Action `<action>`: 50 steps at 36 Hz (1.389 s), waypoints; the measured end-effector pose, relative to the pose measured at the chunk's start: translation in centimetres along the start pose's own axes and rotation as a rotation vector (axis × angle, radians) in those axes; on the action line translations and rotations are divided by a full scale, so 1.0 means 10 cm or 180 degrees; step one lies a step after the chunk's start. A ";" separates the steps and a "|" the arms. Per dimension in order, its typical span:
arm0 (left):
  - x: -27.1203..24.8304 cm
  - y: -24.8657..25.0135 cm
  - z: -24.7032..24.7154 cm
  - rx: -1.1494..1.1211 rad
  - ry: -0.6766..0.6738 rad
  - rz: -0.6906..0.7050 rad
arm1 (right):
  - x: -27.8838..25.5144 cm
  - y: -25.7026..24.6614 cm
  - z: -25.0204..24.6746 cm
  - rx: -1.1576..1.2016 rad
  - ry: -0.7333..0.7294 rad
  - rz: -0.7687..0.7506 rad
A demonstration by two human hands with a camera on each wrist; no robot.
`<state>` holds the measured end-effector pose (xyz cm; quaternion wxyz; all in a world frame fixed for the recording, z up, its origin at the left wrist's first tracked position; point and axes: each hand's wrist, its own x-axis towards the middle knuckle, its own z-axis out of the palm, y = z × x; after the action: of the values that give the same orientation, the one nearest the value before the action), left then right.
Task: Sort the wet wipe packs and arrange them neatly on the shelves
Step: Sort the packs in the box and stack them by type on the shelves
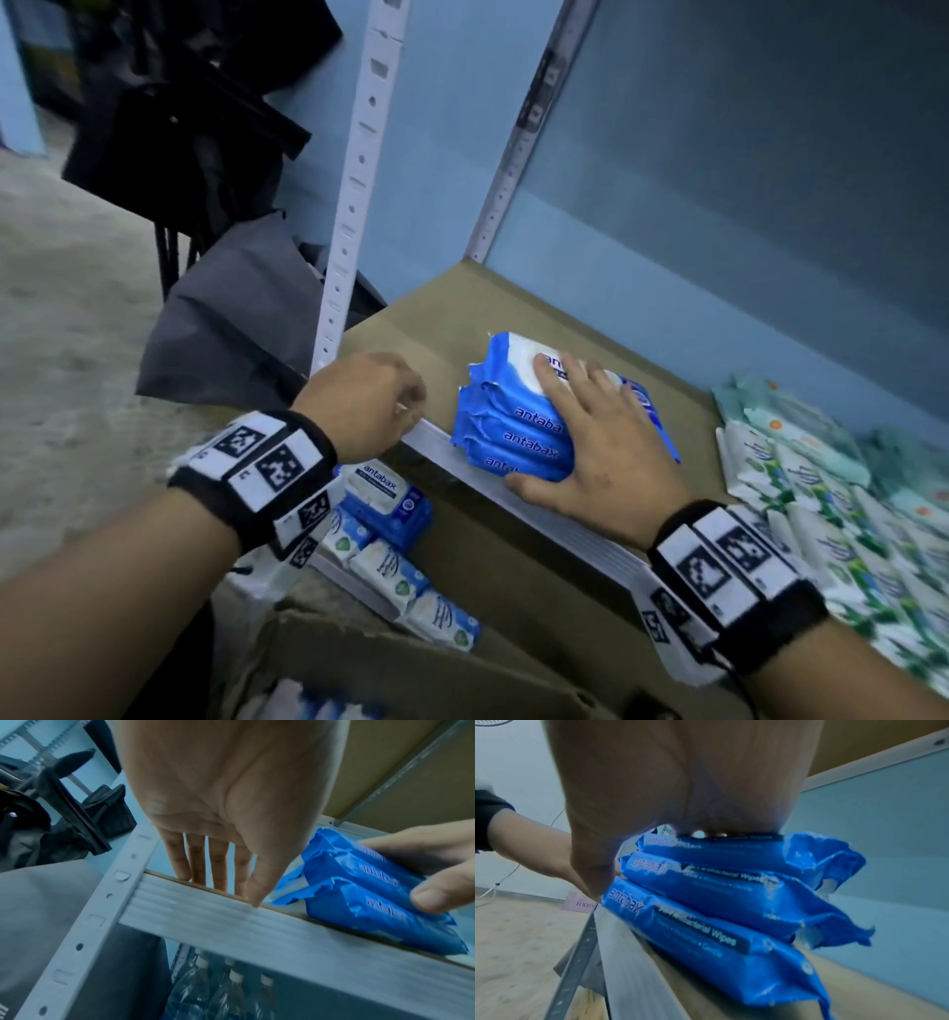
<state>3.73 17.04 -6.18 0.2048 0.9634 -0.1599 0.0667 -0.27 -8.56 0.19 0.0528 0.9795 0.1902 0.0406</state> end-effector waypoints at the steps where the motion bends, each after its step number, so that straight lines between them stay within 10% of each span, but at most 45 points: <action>1: -0.01 0.00 0.01 0.0050 0.0022 0.0010 | 0.00 0.00 0.00 -0.0022 -0.0029 -0.0003; 28: -0.06 -0.08 -0.08 -0.0034 -0.0325 0.0076 | -0.06 0.15 0.08 -0.0108 0.0084 -0.0047; 50: 0.12 -0.11 -0.07 -0.0283 -0.0069 -0.0129 | 1.12 0.29 0.22 -0.0286 0.0018 0.0298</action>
<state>5.16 18.00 -5.71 0.2470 0.9570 -0.1454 0.0449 11.42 -7.21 -1.00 0.0943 0.9838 0.1423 0.0543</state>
